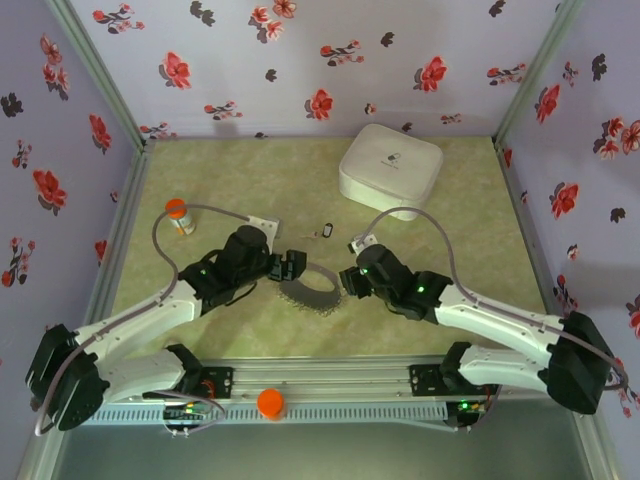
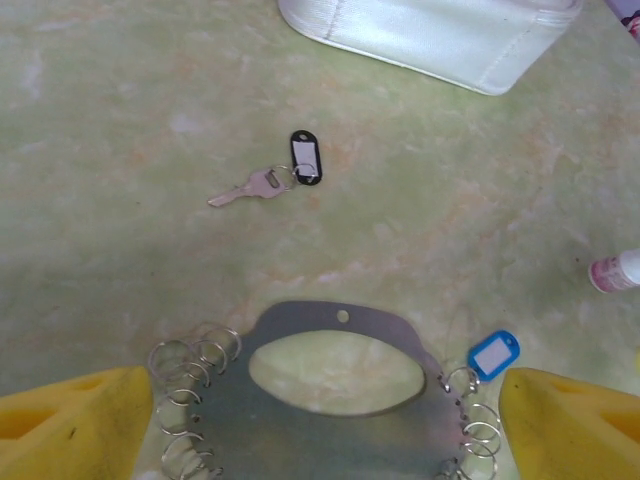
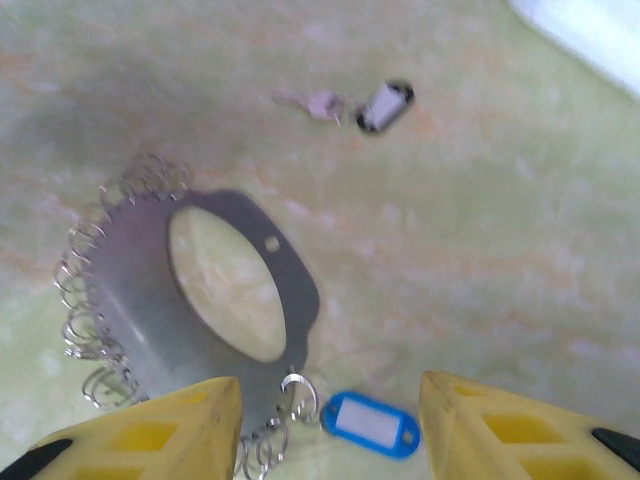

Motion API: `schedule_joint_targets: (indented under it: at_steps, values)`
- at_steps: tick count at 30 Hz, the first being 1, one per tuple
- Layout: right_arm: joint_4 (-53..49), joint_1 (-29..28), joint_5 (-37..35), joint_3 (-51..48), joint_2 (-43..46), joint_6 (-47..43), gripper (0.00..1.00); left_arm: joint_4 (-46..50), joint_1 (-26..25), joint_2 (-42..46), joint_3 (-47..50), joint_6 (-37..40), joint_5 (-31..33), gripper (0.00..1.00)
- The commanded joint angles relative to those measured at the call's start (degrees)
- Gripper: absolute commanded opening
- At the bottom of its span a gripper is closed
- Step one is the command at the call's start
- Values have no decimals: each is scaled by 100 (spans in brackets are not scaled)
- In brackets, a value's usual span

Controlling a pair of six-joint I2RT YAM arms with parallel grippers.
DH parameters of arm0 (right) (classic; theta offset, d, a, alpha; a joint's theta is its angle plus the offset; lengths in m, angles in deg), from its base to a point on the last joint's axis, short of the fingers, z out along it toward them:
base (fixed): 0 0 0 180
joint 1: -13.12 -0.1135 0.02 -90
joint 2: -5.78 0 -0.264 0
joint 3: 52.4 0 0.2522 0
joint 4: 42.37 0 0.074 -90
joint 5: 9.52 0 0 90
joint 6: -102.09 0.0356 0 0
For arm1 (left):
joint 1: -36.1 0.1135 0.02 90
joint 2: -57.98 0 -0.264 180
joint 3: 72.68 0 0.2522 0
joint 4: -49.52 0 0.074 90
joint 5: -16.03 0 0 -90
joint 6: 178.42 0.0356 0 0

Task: Put the keys on the keyring

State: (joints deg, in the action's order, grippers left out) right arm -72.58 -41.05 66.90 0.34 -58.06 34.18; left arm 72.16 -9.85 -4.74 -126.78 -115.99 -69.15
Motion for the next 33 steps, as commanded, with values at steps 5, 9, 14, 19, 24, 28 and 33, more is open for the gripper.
schedule_joint_targets:
  at_steps: [5, 9, 14, 19, 24, 28, 33]
  values:
    - [-1108, 118, 673, 181, -258, 1607, 48, -110, -28, 342, 509, -206, -37, 92]
    - [-975, 483, 1345, 68, -231, 1698, 45, -334, -22, 459, 726, -221, 43, 92]
    - [-772, 880, 2168, -104, -436, 1713, 35, -1271, -20, 469, 1078, -444, 186, 92]
    - [294, 1185, 3030, -589, -557, 1971, 34, -1399, -27, 221, 922, -558, -9, 94]
    - [396, 1461, 3422, -583, -1041, 1848, 33, -1619, -201, -369, 819, -901, -318, 95]
    - [424, 1480, 3449, -567, -1212, 1739, 35, -2606, -247, -871, 1109, -1518, -362, 94]
    - [1011, 1480, 3715, -772, -1547, 1962, 34, -2807, -234, -1287, 1097, -1665, -259, 94]
